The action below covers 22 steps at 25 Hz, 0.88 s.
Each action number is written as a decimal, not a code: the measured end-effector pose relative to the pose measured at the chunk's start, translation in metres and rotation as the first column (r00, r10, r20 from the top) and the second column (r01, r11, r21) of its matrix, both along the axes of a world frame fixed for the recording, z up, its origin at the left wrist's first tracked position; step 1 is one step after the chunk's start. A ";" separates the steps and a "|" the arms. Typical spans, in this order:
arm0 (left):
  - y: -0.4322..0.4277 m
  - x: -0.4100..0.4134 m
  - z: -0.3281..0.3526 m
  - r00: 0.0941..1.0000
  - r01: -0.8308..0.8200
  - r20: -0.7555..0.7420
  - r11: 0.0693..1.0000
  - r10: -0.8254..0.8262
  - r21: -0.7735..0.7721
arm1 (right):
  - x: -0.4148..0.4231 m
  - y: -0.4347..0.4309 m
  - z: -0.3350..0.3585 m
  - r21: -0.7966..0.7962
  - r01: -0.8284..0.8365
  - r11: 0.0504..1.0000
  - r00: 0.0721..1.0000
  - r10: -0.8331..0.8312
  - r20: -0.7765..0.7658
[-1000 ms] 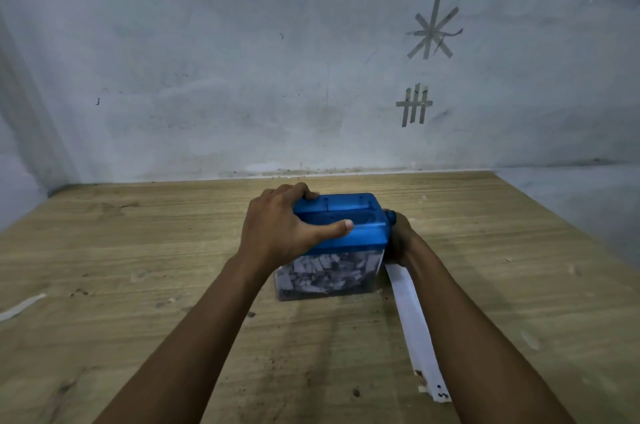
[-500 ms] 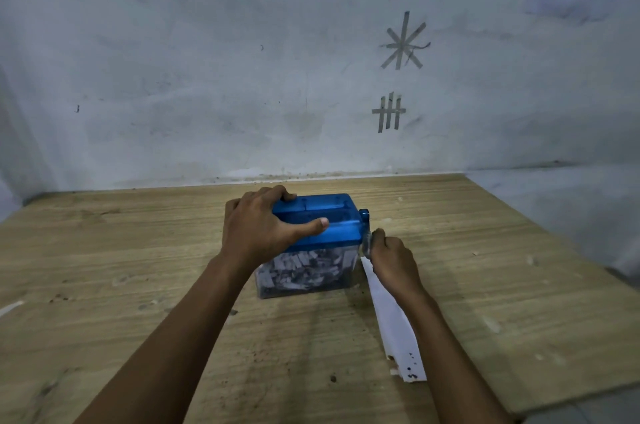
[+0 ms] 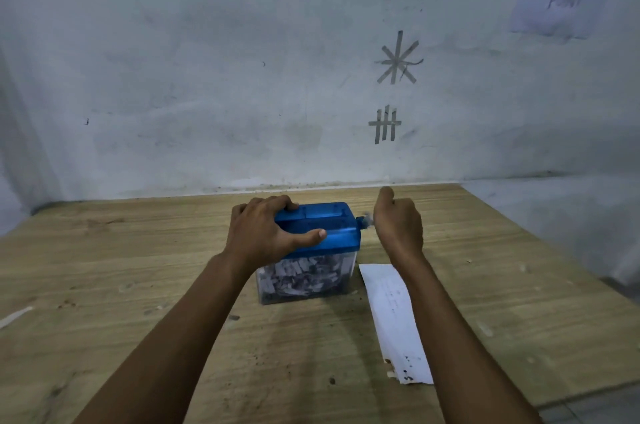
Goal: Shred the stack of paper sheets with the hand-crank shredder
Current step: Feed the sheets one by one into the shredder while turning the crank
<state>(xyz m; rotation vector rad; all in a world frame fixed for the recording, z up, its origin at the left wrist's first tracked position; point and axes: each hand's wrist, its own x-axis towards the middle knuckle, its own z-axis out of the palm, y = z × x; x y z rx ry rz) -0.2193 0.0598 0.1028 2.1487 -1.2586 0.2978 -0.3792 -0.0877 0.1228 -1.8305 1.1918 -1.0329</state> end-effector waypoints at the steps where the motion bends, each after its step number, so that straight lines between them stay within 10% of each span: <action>1: 0.000 0.002 -0.002 1.000 0.014 -0.013 1.000 -0.015 -0.017 | 0.009 -0.006 0.013 0.001 -0.015 1.000 1.000 0.015 -0.001; 15: 0.003 0.002 -0.003 0.995 0.026 0.098 1.000 -0.026 0.003 | 0.066 -0.071 -0.048 0.544 -0.311 0.780 0.919 0.393 -0.037; 22: 0.001 0.005 -0.009 0.995 -0.025 0.096 0.998 0.031 -0.057 | 0.017 -0.044 -0.059 0.085 -0.265 0.960 0.836 0.273 -0.475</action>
